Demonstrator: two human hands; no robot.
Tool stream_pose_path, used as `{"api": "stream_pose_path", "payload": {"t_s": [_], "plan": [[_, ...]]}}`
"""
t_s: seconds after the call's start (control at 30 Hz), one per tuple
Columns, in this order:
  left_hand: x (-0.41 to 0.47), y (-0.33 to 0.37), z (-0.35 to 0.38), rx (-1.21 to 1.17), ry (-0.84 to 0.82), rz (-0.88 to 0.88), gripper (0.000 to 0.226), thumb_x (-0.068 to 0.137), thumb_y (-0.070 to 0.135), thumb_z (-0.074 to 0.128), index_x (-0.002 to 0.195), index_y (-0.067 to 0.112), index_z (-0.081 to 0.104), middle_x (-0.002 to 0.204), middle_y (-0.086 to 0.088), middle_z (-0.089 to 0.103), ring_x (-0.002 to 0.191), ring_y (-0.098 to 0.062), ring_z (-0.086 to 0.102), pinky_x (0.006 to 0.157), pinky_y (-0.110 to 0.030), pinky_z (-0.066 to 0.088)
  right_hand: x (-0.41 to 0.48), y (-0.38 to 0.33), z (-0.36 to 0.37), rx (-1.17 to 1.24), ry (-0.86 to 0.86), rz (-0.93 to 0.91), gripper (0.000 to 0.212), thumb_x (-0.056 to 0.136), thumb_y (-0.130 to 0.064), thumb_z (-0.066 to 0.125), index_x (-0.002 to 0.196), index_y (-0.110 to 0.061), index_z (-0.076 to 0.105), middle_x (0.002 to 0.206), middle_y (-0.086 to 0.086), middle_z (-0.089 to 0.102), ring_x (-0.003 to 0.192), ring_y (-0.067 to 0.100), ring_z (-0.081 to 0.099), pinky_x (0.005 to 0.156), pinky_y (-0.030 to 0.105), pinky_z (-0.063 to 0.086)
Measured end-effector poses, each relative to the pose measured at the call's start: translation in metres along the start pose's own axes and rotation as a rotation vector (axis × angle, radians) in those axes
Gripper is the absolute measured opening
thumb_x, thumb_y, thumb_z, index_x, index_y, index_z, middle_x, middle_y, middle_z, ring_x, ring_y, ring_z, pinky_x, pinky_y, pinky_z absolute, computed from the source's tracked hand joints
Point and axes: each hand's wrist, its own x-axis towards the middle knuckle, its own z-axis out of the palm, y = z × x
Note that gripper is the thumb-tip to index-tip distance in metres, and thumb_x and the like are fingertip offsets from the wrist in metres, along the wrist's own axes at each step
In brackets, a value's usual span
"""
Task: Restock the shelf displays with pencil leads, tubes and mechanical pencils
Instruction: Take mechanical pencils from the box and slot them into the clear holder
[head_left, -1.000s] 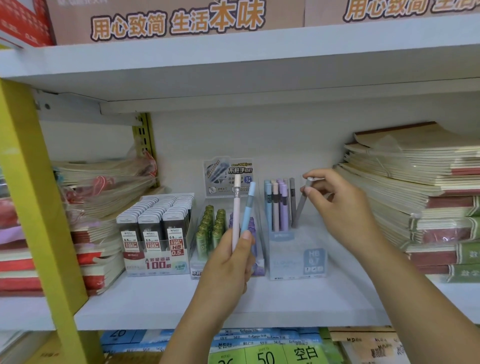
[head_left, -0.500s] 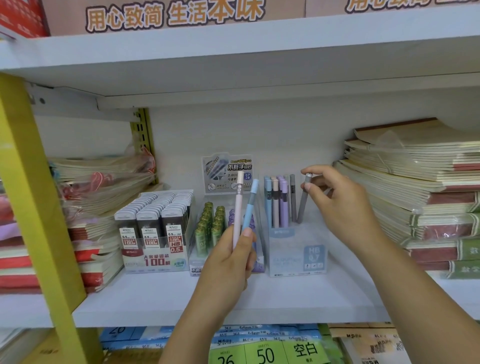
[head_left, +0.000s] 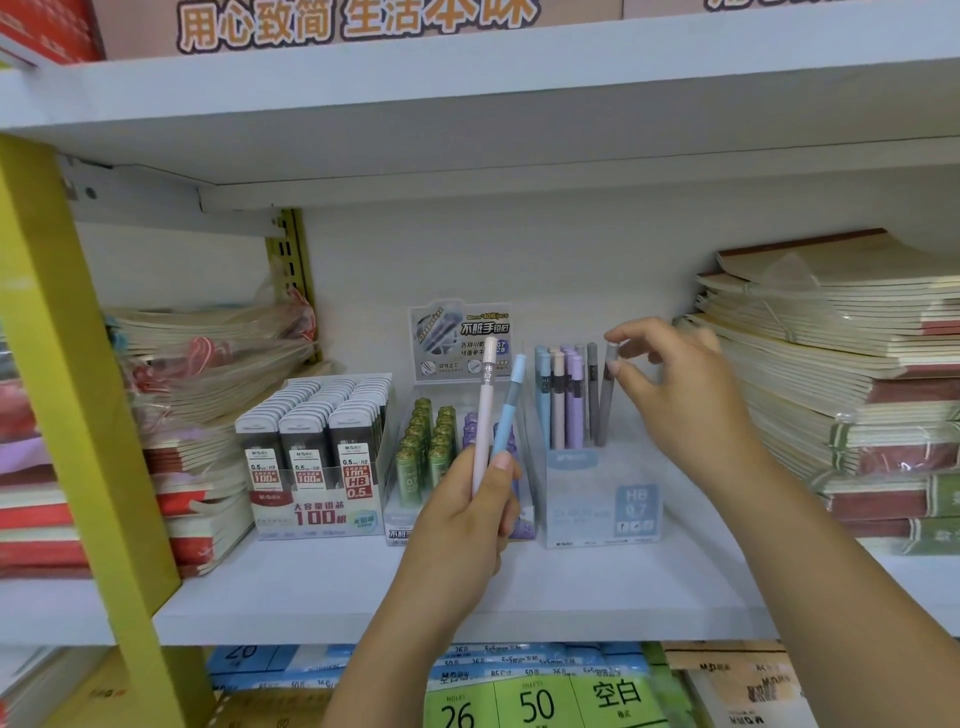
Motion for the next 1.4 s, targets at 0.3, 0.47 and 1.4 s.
{"api": "stream_pose_path", "payload": {"t_s": [0.3, 0.47, 1.4], "plan": [[0.0, 0.001, -0.002, -0.009, -0.016, -0.008, 0.033, 0.102, 0.045, 0.042, 0.078, 0.035, 0.063, 0.062, 0.005, 0.044, 0.044, -0.004, 0.034, 0.041, -0.013, 0.033, 0.004, 0.008, 0.001, -0.051, -0.267, 0.213, 0.039, 0.095, -0.032, 0.055, 0.131, -0.046, 0.051, 0.113, 0.001, 0.042, 0.12, 0.023, 0.042, 0.094, 0.029, 0.035], [-0.002, 0.002, -0.002, -0.008, -0.018, -0.018, 0.032, 0.1, 0.047, 0.044, 0.077, 0.036, 0.063, 0.062, 0.005, 0.044, 0.044, -0.003, 0.038, 0.041, -0.014, 0.032, -0.005, -0.008, -0.009, 0.062, -0.019, 0.071, 0.032, 0.097, -0.024, 0.053, 0.127, -0.034, 0.059, 0.115, -0.001, 0.056, 0.113, 0.013, 0.043, 0.095, 0.026, 0.036], [-0.001, 0.001, -0.006, 0.028, 0.103, 0.083, 0.035, 0.104, 0.041, 0.035, 0.077, 0.029, 0.054, 0.059, 0.009, 0.035, 0.049, -0.009, 0.028, 0.049, -0.024, 0.026, -0.012, -0.046, -0.016, 0.436, 0.037, 0.016, 0.031, 0.089, -0.013, 0.063, 0.093, -0.042, 0.052, 0.079, -0.009, 0.065, 0.074, 0.005, 0.061, 0.068, 0.016, 0.047]]}}
